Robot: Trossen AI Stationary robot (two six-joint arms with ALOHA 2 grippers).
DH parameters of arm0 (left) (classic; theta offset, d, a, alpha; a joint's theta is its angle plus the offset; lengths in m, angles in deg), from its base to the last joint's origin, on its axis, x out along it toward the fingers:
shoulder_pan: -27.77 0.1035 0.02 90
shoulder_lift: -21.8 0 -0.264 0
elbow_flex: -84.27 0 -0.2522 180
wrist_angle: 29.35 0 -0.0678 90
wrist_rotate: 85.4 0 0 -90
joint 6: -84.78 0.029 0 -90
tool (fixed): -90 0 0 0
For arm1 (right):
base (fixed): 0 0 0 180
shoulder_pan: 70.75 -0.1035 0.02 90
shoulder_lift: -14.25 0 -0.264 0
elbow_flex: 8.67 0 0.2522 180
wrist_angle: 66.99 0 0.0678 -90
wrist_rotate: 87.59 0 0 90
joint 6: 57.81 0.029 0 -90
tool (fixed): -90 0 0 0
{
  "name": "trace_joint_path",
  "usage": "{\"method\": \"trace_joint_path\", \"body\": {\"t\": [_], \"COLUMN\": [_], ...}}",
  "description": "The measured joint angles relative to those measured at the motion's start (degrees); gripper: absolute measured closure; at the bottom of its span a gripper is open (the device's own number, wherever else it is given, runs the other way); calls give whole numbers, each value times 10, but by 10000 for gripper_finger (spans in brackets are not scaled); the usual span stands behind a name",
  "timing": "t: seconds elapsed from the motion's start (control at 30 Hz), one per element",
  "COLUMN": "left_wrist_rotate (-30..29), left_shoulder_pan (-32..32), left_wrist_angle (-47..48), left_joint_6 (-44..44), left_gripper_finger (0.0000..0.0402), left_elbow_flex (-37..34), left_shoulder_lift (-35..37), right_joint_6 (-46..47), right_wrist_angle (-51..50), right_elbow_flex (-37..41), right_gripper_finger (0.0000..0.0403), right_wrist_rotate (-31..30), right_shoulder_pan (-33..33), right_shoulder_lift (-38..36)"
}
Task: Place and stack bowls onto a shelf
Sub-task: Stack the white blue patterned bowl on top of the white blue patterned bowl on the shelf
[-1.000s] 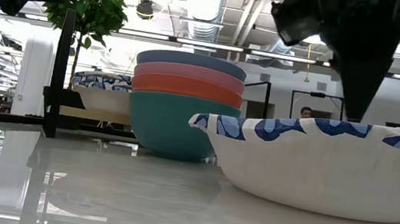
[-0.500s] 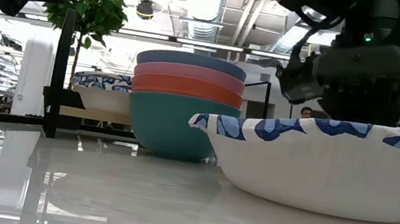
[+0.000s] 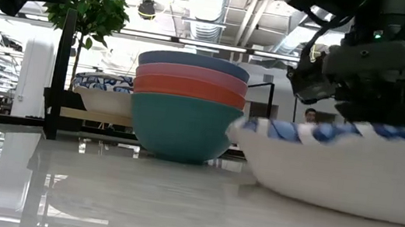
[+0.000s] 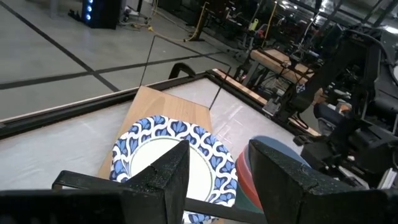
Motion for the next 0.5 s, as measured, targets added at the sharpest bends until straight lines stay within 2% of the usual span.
{"method": "trace_joint_path", "body": {"t": [0.1,0.27,0.5], "left_wrist_rotate": [0,1,1], "left_shoulder_pan": [0,0,0], "left_wrist_angle": [0,0,0], "left_joint_6": [-2,-4,-4], "left_gripper_finger": [251,251,251], "left_elbow_flex": [0,0,0], "left_shoulder_lift": [0,0,0], "right_joint_6": [-4,-18,-54], "right_wrist_angle": [-27,-101,-106], "right_elbow_flex": [-10,-21,-50], "right_gripper_finger": [382,384,384], "right_wrist_rotate": [-11,-63,-174], "right_shoulder_pan": [12,45,105], "right_shoulder_lift": [-40,-142,-288]}}
